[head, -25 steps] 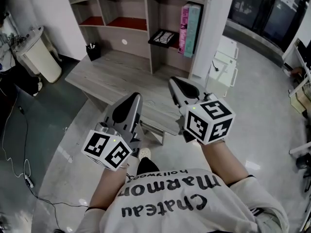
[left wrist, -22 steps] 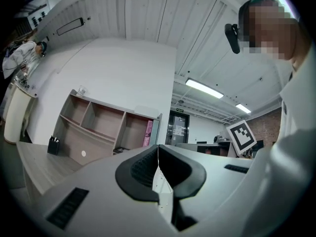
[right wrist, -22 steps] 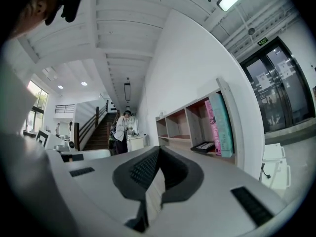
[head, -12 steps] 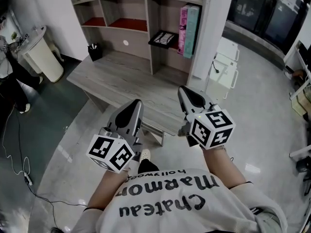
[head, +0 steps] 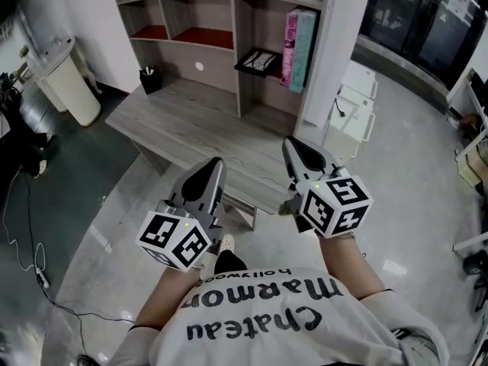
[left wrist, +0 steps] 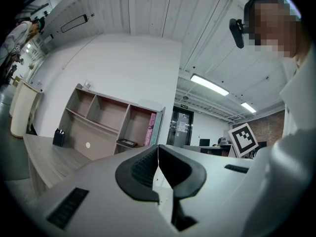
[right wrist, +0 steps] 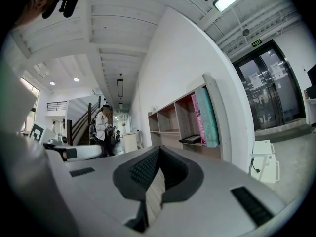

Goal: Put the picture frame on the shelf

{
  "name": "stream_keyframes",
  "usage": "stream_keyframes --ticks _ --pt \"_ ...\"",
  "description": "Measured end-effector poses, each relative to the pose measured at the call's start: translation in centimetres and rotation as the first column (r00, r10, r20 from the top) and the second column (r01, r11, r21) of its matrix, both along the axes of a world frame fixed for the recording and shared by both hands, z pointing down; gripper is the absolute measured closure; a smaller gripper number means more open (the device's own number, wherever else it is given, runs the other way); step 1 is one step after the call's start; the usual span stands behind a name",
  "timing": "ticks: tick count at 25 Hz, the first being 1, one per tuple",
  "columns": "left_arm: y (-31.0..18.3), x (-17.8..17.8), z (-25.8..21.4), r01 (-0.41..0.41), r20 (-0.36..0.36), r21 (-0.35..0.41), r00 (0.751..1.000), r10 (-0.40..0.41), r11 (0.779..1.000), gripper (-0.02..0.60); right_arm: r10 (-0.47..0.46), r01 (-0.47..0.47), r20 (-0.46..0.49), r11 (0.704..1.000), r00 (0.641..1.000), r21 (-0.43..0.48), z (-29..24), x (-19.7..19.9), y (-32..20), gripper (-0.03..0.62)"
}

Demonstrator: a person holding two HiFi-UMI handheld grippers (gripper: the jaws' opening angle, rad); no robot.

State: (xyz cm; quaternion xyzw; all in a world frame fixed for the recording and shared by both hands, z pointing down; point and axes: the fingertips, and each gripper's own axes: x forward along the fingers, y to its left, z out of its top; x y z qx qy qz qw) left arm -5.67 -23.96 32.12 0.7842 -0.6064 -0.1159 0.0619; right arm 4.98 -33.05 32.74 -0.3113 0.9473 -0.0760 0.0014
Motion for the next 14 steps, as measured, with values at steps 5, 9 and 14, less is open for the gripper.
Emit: stream_keyframes --ticks 5,9,14 --pt "0.4 -0.3 0.2 0.014 -0.002 0.002 1.000 -0.014 1.000 0.565 -0.004 0.004 0.002 1.000 1.000 0.013 -0.1 -0.1 0.3 0.588" --pt "0.7 -0.6 0.4 0.021 -0.005 -0.002 1.000 -0.021 1.000 0.565 -0.014 0.014 0.002 1.000 1.000 0.001 0.2 -0.4 0.3 0.588" --pt "0.7 -1.3 0.3 0.040 -0.005 -0.006 0.999 -0.040 0.999 0.565 -0.010 0.010 -0.003 1.000 1.000 0.012 -0.3 -0.5 0.0 0.588"
